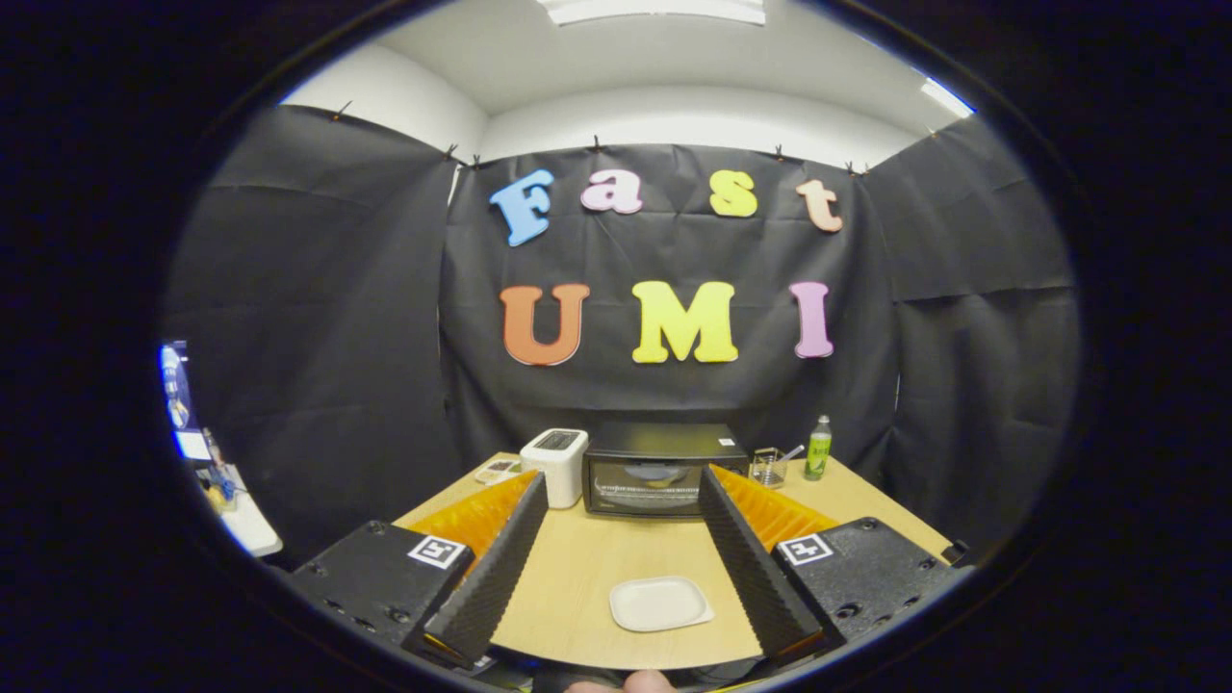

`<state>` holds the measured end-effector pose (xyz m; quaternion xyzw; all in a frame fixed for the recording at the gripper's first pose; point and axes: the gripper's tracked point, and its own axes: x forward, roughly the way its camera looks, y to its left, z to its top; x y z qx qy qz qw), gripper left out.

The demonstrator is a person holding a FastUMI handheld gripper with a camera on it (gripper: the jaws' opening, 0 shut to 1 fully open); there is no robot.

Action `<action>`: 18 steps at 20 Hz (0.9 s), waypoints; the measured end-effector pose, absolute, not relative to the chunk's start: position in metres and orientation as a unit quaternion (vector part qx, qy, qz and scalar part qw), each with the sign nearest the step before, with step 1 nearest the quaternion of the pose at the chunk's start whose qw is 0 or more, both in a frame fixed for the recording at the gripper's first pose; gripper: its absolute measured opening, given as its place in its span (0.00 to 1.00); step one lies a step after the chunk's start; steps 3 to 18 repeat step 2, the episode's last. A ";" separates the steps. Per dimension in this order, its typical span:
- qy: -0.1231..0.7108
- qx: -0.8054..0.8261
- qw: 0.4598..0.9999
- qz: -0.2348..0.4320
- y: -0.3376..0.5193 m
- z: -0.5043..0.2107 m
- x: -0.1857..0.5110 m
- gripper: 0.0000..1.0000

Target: Open the toaster oven, put the food inside, and close the toaster oven door.

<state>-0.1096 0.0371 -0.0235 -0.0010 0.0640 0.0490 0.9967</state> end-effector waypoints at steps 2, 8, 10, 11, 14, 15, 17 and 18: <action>0.072 -0.005 0.996 0.051 0.037 -0.026 -0.107 1.00; 0.072 -0.005 0.996 0.051 0.037 -0.026 -0.107 1.00; 0.072 -0.005 0.996 0.051 0.037 -0.026 -0.107 1.00; 0.072 -0.005 0.996 0.051 0.037 -0.026 -0.107 1.00; 0.072 -0.005 0.996 0.051 0.037 -0.026 -0.107 1.00; 0.072 -0.005 0.996 0.051 0.037 -0.026 -0.107 1.00; 0.072 -0.005 0.996 0.051 0.037 -0.026 -0.107 1.00; 0.072 -0.005 0.996 0.051 0.037 -0.026 -0.107 1.00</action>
